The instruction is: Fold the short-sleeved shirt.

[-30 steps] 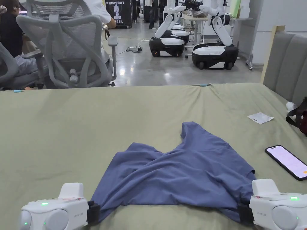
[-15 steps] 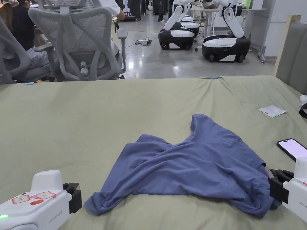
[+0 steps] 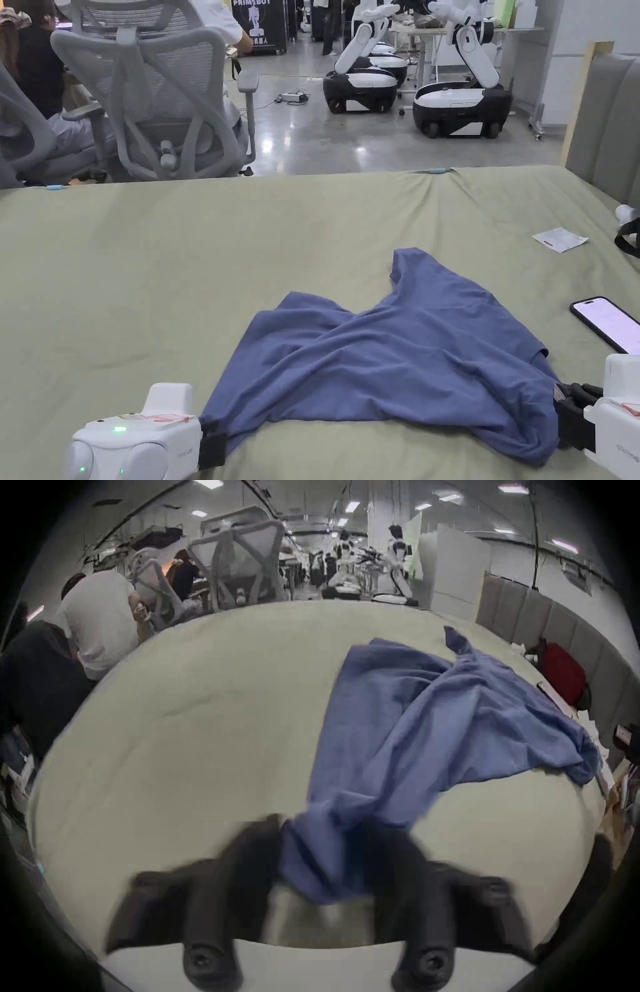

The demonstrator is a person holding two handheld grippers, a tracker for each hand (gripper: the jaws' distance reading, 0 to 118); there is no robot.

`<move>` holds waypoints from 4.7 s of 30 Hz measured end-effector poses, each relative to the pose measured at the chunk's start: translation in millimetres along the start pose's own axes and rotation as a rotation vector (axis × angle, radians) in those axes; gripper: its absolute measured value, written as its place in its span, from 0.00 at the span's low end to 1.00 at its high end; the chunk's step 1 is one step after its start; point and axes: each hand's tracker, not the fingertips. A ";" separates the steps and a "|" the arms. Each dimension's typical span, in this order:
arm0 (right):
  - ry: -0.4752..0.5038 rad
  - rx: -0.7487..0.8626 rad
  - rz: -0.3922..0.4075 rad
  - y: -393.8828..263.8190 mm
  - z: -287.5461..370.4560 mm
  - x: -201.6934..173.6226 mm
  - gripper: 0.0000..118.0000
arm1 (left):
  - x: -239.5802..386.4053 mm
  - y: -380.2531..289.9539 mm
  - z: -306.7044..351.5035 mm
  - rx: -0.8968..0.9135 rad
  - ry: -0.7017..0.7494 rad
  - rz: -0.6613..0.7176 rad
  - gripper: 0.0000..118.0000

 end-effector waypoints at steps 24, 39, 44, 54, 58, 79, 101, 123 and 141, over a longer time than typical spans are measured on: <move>-0.021 -0.356 0.290 192.1 -354.3 17.3 0.79 | -3.3 15.1 15.8 0.091 -0.115 0.124 0.11; 0.026 -0.341 0.326 200.3 -329.4 3.4 0.00 | -3.6 68.5 11.4 0.153 -0.096 0.110 0.11; -0.041 -0.150 0.357 264.7 -259.0 9.1 0.00 | -7.6 174.2 35.8 0.352 -0.142 0.077 0.11; -0.304 0.231 0.419 402.1 -96.7 18.9 0.00 | 3.5 385.8 100.2 0.502 -0.089 -0.027 0.11; -0.368 0.297 0.424 446.2 -62.8 17.7 0.00 | 0.3 442.8 121.6 0.548 -0.031 -0.050 0.10; -0.304 0.449 0.191 486.4 -62.5 25.1 0.00 | -8.1 476.9 118.2 0.654 -0.033 0.045 0.10; -0.128 0.300 0.226 217.9 -26.1 44.2 0.01 | -35.5 208.2 88.6 0.496 -0.130 0.051 0.10; -0.050 -0.331 0.266 -5.6 -83.6 57.5 0.24 | -23.7 9.9 14.9 0.012 -0.055 0.053 0.19; -0.048 -0.135 0.151 -10.1 -22.6 51.0 0.00 | -16.6 0.4 78.0 0.186 -0.056 0.024 0.00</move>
